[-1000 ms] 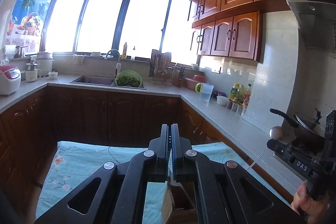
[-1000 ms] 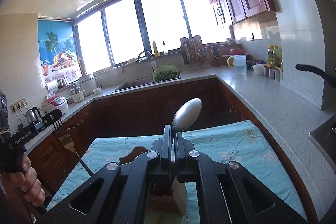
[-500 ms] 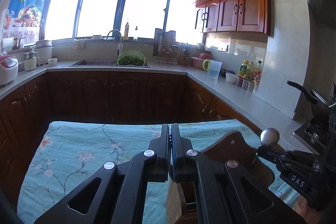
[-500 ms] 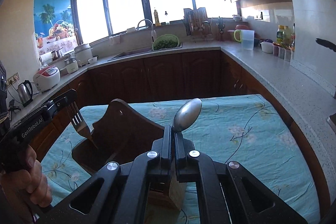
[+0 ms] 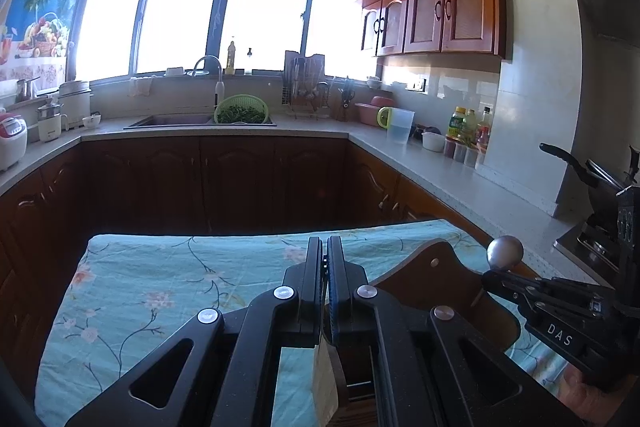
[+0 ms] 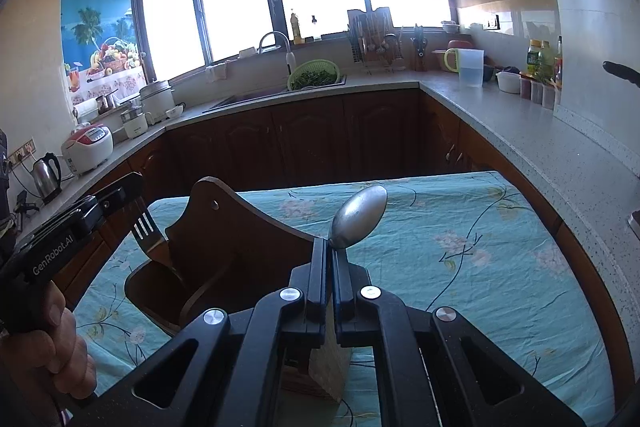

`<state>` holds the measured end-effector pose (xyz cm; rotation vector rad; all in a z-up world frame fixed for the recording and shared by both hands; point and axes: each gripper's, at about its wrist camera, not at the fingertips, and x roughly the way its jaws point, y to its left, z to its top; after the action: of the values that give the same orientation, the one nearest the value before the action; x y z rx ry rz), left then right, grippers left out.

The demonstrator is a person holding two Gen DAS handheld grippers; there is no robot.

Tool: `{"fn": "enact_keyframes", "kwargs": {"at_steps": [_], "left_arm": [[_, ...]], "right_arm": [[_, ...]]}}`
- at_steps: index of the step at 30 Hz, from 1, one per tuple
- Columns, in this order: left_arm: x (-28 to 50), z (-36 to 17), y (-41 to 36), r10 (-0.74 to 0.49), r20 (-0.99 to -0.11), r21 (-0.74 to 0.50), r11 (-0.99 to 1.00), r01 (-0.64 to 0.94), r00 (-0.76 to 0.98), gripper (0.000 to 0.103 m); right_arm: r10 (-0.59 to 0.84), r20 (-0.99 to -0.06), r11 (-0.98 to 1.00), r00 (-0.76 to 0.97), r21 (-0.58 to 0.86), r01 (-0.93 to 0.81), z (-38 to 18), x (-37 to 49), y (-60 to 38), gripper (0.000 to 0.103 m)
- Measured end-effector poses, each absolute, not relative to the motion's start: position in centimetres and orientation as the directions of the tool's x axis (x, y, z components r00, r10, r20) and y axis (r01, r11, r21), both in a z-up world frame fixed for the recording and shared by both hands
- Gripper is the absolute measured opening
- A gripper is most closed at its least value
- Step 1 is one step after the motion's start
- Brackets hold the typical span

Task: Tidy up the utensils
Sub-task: 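Lift the fork and spoon and drop both into the wooden holder, opening both tools, then move both open tools back down to the remaining chopsticks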

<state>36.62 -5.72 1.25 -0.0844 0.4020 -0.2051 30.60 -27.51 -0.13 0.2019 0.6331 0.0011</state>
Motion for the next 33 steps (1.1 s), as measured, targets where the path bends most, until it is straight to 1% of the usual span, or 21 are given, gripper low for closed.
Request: {"fn": "enact_keyframes", "kwargs": {"at_steps": [2,4,6,7,9,10,11,12,13,14,15,17,18,20,22,27,33], "left_arm": [[36.6,1.3,-5.7,-0.219,-0.382,-0.132,0.974,0.182,0.898,0.002],[36.6,1.4,-5.6,-0.228,-0.389,-0.144,0.972,0.186,0.892,0.006],[36.5,1.7,-5.5,-0.228,-0.390,-0.151,0.971,0.183,0.892,0.017],[36.3,1.8,-5.4,-0.224,-0.385,-0.151,0.972,0.178,0.895,0.019],[35.9,2.2,-5.2,-0.229,-0.377,-0.162,0.970,0.179,0.898,0.030],[35.6,2.4,-5.0,-0.231,-0.372,-0.168,0.969,0.180,0.899,0.032],[35.3,2.5,-4.8,-0.228,-0.369,-0.171,0.970,0.176,0.901,0.039],[35.0,2.6,-4.6,-0.226,-0.366,-0.173,0.970,0.173,0.903,0.047],[34.5,2.8,-4.4,-0.224,-0.360,-0.174,0.970,0.171,0.906,0.051],[34.0,3.0,-4.1,-0.217,-0.355,-0.174,0.971,0.163,0.910,0.058],[33.5,3.0,-3.8,-0.205,-0.354,-0.173,0.973,0.152,0.912,0.068],[32.2,3.0,-3.0,-0.183,-0.353,-0.181,0.975,0.125,0.918,0.079],[31.5,2.9,-2.6,-0.180,-0.352,-0.189,0.975,0.118,0.918,0.080],[30.2,2.7,-2.1,-0.173,-0.368,-0.203,0.974,0.103,0.913,0.082],[28.7,2.2,-1.5,-0.170,-0.387,-0.216,0.972,0.090,0.906,0.082],[24.5,1.4,-0.3,-0.147,-0.429,-0.226,0.973,0.052,0.891,0.088],[20.0,0.9,0.6,-0.145,-0.491,-0.266,0.964,0.010,0.859,0.088]], "right_arm": [[0.070,-0.589,0.978,0.805,0.200,0.061,-0.1,30.6,-27.7,0.004],[0.075,-0.590,0.976,0.804,0.209,0.063,0.0,30.5,-27.7,0.008],[0.082,-0.592,0.972,0.802,0.224,0.065,0.1,30.4,-28.0,0.009],[0.082,-0.592,0.971,0.802,0.228,0.069,0.2,30.2,-28.1,0.009],[0.081,-0.591,0.968,0.803,0.238,0.077,0.4,29.6,-28.3,0.018],[0.085,-0.588,0.966,0.804,0.247,0.078,0.5,29.3,-28.5,0.027],[0.089,-0.585,0.963,0.806,0.258,0.081,0.6,28.9,-28.8,0.037],[0.090,-0.580,0.959,0.810,0.270,0.086,0.8,28.5,-29.0,0.041],[0.092,-0.573,0.955,0.814,0.282,0.091,0.9,28.0,-29.3,0.046],[0.091,-0.568,0.952,0.818,0.291,0.096,1.1,27.4,-29.6,0.051],[0.087,-0.562,0.949,0.823,0.299,0.104,1.3,26.8,-29.9,0.055],[0.079,-0.545,0.940,0.835,0.319,0.120,1.7,25.4,-30.5,0.069],[0.078,-0.538,0.935,0.839,0.331,0.125,1.8,24.7,-30.8,0.073],[0.076,-0.527,0.929,0.846,0.346,0.132,1.9,23.2,-31.2,0.088],[0.065,-0.525,0.928,0.849,0.345,0.142,1.9,21.9,-31.4,0.095],[0.062,-0.539,0.924,0.840,0.349,0.156,1.1,18.3,-31.2,0.096],[0.058,-0.560,0.915,0.826,0.361,0.181,0.1,14.4,-30.7,0.096]]}}
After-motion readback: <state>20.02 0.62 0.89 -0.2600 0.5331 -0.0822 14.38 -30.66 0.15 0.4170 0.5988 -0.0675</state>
